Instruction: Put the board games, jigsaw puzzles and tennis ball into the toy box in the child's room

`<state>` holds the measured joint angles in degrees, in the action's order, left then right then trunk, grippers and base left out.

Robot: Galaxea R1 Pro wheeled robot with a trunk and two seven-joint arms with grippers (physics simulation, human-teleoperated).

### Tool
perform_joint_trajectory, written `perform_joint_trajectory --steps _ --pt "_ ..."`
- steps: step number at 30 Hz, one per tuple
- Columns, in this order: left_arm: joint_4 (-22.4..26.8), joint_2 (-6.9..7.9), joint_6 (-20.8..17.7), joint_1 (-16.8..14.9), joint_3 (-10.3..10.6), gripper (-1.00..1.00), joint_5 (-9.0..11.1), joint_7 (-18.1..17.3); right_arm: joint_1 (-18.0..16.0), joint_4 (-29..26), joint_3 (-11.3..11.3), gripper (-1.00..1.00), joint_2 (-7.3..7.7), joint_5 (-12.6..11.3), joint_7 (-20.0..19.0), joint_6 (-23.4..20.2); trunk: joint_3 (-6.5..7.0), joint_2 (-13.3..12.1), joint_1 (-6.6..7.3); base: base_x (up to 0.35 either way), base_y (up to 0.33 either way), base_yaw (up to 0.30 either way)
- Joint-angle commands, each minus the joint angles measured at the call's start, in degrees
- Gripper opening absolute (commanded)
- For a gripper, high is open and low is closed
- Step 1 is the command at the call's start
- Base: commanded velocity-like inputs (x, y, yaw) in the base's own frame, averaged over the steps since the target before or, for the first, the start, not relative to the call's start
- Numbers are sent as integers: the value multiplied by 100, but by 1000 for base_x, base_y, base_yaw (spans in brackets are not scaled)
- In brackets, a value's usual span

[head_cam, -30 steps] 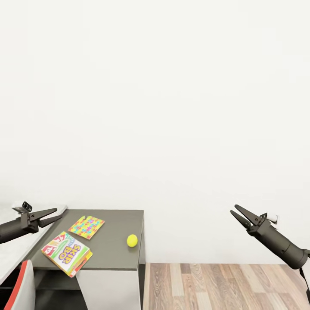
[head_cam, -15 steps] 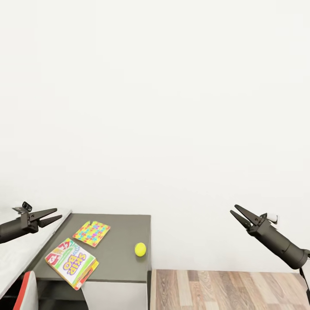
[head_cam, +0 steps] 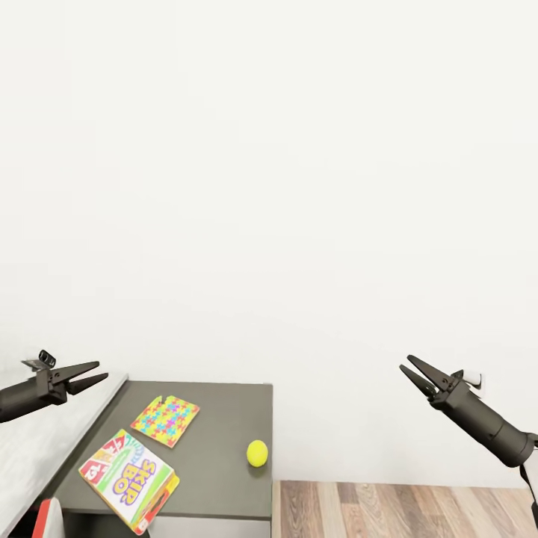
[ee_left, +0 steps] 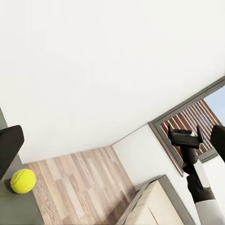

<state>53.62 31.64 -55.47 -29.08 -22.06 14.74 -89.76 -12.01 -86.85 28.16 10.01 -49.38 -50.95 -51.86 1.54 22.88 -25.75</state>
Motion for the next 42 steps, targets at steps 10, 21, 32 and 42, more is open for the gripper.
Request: perform_joint_trajectory --steps 10,21,32,42 --pt "-4 0 -61 -1 0 100 -5 -24 -3 1 5 100 -7 14 -15 -26 -2 4 -3 29 74 0" --pt "-2 0 -52 -1 0 100 -6 -24 -3 1 5 100 -7 23 -14 -26 -2 4 -3 1 15 0" --pt "5 -24 -93 -24 226 100 -192 624 -3 -15 -44 100 -11 56 66 -11 -2 4 -3 0 0 0" --pt "-15 -923 -117 -171 351 100 -235 4022 -11 -87 -424 100 -54 497 718 -52 -2 4 -3 0 0 0"
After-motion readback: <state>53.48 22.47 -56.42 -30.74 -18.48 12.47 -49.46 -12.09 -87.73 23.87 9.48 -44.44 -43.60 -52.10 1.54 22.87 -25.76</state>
